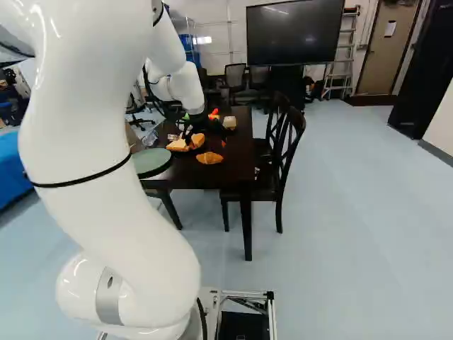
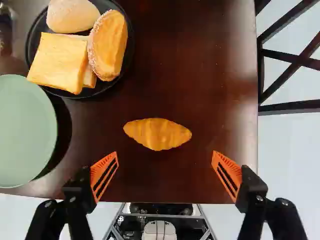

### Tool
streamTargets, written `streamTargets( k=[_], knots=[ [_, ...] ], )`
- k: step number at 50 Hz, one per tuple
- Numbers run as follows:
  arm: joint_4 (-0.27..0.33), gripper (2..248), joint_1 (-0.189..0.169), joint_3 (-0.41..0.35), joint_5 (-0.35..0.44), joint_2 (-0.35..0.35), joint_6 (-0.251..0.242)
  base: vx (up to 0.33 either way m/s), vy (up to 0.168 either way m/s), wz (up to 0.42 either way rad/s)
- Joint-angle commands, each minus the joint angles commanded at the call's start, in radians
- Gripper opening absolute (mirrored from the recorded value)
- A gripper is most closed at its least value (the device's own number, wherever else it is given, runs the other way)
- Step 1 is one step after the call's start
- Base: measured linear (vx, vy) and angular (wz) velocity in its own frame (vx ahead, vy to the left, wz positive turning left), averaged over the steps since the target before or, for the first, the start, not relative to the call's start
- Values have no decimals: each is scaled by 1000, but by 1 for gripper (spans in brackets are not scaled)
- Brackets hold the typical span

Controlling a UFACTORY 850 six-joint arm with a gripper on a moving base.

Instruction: Move the croissant to the empty plate

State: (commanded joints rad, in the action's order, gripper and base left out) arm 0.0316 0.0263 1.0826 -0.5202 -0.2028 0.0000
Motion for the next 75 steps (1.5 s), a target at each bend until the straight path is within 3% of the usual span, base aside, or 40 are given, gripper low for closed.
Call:
streamTargets(
  k=[19, 34, 75],
  knots=[
    [0, 247, 2, 102, -101, -85, 0, 0, 0, 0],
    [0, 247, 3, 109, -101, -91, -11, 0, 0, 0],
    [0, 247, 3, 109, -101, -91, -420, 0, 0, 0]
  ],
)
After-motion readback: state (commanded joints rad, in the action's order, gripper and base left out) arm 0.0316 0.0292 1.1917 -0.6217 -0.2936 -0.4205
